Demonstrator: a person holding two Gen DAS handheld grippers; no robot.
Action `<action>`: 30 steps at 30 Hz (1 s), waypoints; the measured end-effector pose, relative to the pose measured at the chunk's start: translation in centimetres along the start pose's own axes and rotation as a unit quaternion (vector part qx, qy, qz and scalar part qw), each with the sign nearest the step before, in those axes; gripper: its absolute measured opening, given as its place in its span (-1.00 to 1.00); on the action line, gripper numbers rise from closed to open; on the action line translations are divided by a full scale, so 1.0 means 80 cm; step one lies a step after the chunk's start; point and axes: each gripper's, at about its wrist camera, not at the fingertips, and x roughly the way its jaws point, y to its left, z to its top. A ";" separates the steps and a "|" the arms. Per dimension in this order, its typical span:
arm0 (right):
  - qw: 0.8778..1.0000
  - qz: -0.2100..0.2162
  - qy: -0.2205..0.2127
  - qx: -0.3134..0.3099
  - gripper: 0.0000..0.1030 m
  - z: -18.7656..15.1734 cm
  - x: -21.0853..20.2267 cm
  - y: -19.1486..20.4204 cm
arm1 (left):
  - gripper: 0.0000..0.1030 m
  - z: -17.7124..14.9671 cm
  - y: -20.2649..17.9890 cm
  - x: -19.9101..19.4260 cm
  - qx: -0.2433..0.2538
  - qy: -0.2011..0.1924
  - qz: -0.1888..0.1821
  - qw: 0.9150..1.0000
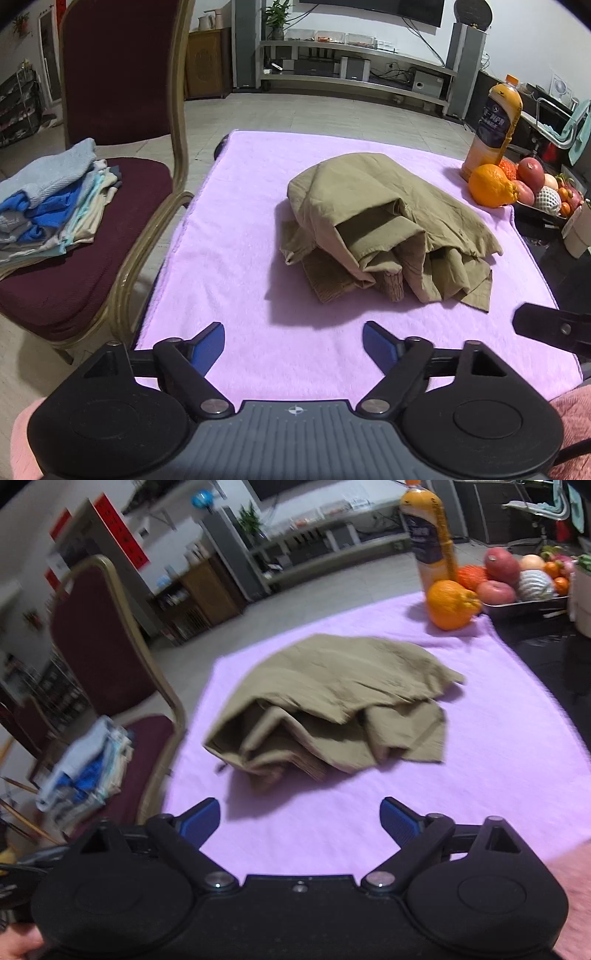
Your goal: Fold clothes
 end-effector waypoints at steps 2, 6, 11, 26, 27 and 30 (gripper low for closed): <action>1.000 0.012 -0.005 0.013 0.30 0.004 0.013 -0.002 | 0.14 0.005 0.001 0.008 -0.008 -0.005 0.000 1.000; 0.996 0.051 0.017 0.074 0.06 0.019 0.057 -0.018 | -0.02 0.023 0.008 0.029 -0.040 -0.027 -0.026 0.999; 0.986 0.101 0.031 0.131 -0.02 0.033 0.113 -0.028 | -0.09 0.050 0.010 0.068 -0.056 -0.039 -0.030 0.997; 0.987 0.098 -0.033 0.121 -0.94 0.076 0.167 -0.042 | -0.93 0.079 -0.039 0.123 0.053 -0.095 0.028 0.994; 0.988 0.091 -0.046 0.115 -0.94 0.082 0.157 -0.044 | -0.93 0.084 -0.036 0.114 0.047 -0.102 0.023 0.993; 0.987 0.083 -0.088 0.108 -0.93 0.103 0.112 -0.054 | -0.93 0.102 -0.021 0.073 0.021 -0.118 -0.022 0.992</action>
